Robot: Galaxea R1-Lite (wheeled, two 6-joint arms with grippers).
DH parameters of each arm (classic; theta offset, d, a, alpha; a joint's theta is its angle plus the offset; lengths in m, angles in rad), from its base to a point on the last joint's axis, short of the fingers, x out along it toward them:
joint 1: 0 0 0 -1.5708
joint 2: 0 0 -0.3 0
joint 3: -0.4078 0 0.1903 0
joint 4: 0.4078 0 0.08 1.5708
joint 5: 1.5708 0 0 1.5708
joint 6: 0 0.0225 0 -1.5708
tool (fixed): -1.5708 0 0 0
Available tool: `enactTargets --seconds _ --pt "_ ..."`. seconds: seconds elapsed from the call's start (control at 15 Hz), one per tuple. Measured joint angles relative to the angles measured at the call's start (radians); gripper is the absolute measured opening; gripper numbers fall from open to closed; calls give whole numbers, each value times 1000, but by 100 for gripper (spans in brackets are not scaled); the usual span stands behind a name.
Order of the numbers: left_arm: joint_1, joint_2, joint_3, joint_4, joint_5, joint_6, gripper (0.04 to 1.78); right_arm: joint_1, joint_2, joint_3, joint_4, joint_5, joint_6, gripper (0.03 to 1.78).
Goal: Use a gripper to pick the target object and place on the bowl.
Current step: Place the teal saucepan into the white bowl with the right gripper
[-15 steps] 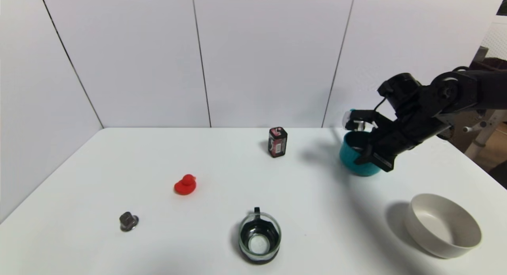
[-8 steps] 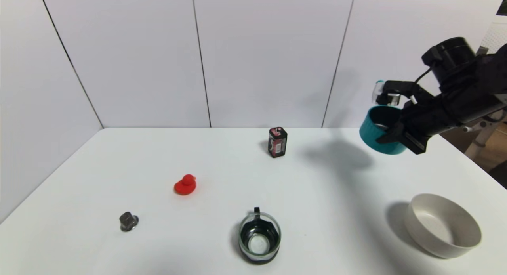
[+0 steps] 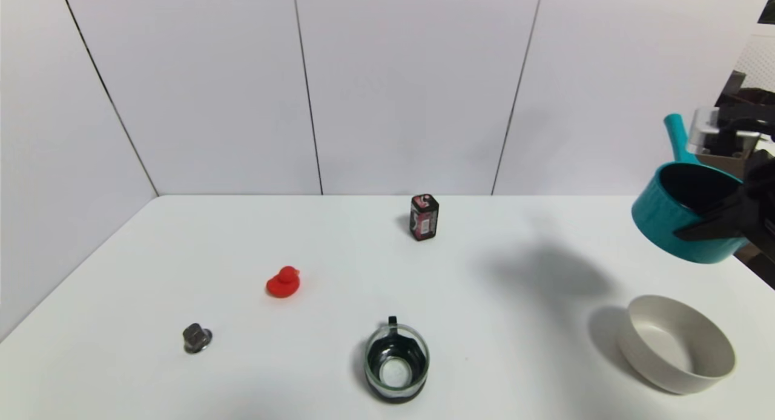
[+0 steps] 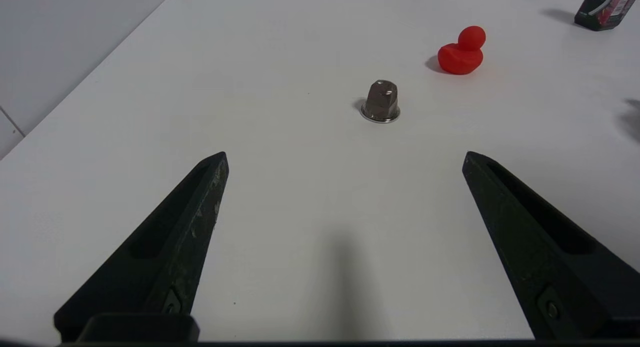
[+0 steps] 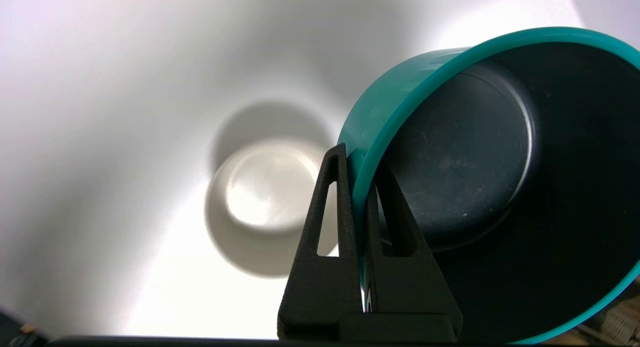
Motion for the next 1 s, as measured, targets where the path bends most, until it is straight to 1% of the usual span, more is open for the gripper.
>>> enactTargets --seconds 0.27,0.47,0.6,0.87,1.0 --pt "0 0 0 0 0 0 169 -36 -127 181 -3 1 -1 10" --pt "0 0 0 0 0 0 169 -49 -179 295 -22 2 -1 10" --pt "0 0 0 0 0 0 169 -54 -183 340 -54 2 -1 10" --pt "0 0 0 0 0 0 169 -64 -157 408 -152 7 -1 10" --pt "0 0 0 0 0 0 169 -64 -140 439 -201 27 -1 10"
